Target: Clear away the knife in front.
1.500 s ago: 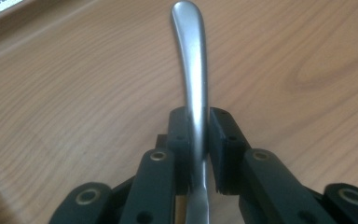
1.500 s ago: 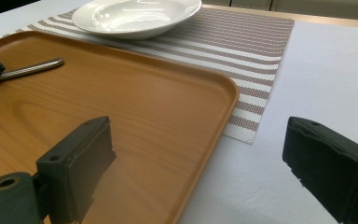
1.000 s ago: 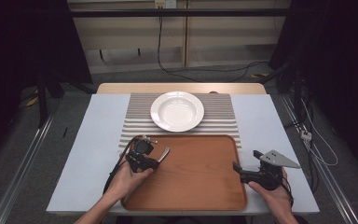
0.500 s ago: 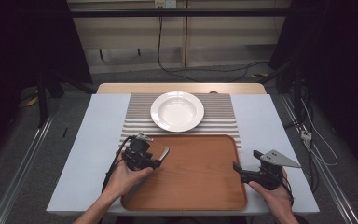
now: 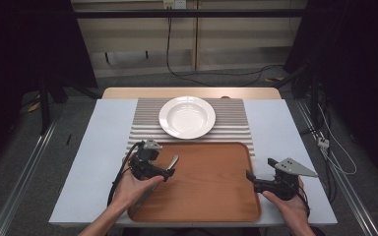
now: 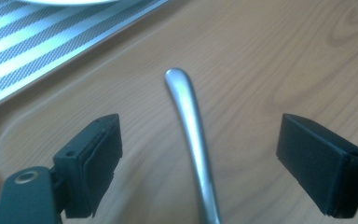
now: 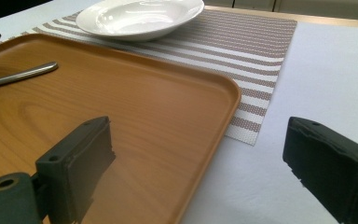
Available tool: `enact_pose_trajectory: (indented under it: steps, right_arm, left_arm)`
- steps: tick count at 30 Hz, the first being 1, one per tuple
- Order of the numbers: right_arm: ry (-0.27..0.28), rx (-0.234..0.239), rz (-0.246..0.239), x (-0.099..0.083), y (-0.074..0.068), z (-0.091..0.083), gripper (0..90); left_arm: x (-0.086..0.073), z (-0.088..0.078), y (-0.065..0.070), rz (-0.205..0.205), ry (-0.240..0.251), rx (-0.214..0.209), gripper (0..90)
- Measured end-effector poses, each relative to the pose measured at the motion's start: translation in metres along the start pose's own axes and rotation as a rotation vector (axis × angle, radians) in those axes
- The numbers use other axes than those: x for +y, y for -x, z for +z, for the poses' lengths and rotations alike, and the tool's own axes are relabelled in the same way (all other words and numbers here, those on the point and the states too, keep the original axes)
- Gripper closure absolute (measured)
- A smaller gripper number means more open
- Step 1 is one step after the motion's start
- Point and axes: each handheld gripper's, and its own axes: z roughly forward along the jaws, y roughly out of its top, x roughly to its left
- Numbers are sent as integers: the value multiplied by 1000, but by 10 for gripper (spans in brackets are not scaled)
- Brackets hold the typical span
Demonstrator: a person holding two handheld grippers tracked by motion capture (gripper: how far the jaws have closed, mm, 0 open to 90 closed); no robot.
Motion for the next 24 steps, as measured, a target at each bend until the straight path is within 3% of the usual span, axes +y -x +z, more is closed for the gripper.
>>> enact_pose_trajectory:
  steps: [3,5,7,11,13,17,18,21,24]
  right_arm:
    - [-1,-1,-2,0,0,0,80]
    - [0,-3,-3,0,0,0,80]
    - [0,-2,-3,0,0,-1,80]
    - [0,0,-4,0,0,-1,80]
    - [0,1,-4,0,-1,-1,80]
    - [-1,1,-3,0,-1,0,80]
    - [0,0,-4,0,-1,0,80]
    - [-1,0,-4,0,0,0,80]
    - [-4,1,-5,0,-1,0,80]
  left_arm:
    - [0,1,8,34,24,-18,259]
    - [-1,0,14,59,67,11,398]
    - [-1,2,18,73,64,-22,572]
    - [-3,10,23,61,19,-19,786]
    - [-3,14,25,80,1,-10,900]
    - [-5,24,24,83,-43,-14,900]
    - [-6,25,26,89,-37,18,900]
    - [-6,25,24,92,-30,17,900]
    - [-6,26,19,96,-26,46,900]
